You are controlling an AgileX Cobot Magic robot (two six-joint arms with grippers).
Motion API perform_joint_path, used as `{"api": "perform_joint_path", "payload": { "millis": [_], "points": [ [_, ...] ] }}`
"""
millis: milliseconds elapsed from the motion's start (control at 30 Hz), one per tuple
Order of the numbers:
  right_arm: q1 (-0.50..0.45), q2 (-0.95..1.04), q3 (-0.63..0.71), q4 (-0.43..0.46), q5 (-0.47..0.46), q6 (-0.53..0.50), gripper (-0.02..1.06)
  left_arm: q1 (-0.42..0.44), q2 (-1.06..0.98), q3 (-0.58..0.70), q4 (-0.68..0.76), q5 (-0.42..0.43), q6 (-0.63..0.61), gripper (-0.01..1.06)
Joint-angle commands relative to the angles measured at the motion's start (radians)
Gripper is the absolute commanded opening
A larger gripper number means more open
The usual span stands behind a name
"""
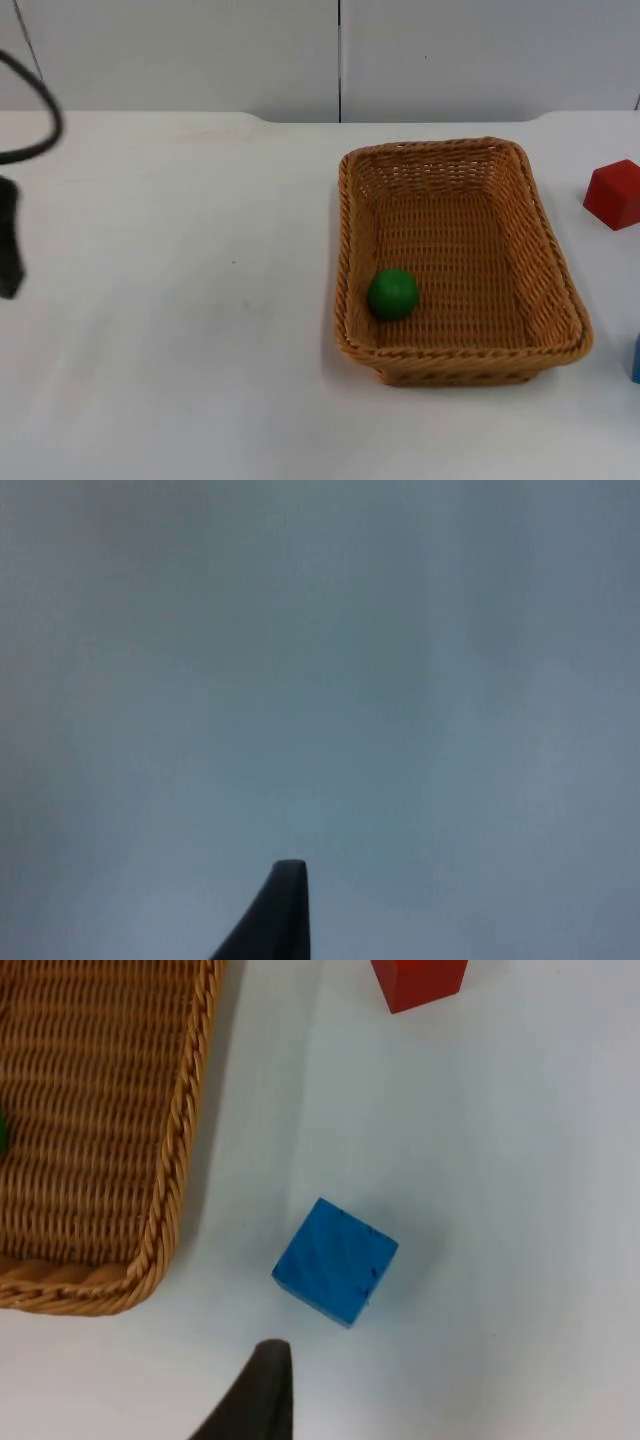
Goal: Place all geometric objects except the red cube into the basket.
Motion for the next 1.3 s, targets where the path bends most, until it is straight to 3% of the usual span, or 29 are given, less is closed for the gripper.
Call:
{"api": "perform_joint_path", "payload": {
  "millis": [0,233,600,833,967,1067,1267],
  "points": [
    [-0.005,0.001,0.001,0.000,0.001,-0.008,1.05,0.028,-0.053,0.023,-0.009,-0.009,-0.009,1.05],
    [-0.005,0.001,0.001,0.000,0.005,-0.008,1.05,0.063,-0.240,0.041,-0.003,0.059,-0.009,1.05],
    [-0.005,0.003,0.001,-0.004,0.005,-0.008,1.05,0.063,-0.399,0.041,0.018,0.037,-0.006,1.05],
    [-0.003,0.044,0.001,-0.002,-0.003,-0.097,1.05,0.063,-0.402,0.041,0.018,0.038,0.001,1.05],
    [-0.003,0.165,-0.007,0.000,-0.003,-0.258,1.05,0.063,-0.402,0.041,0.018,0.038,0.001,1.05],
    [-0.003,0.219,-0.026,0.013,-0.003,-0.314,1.05,0.063,-0.402,0.041,0.018,0.040,0.001,1.05],
    [-0.001,0.454,-0.113,0.170,-0.003,-0.547,1.03,0.063,-0.402,0.041,0.018,0.043,0.001,1.05]
  ]
}}
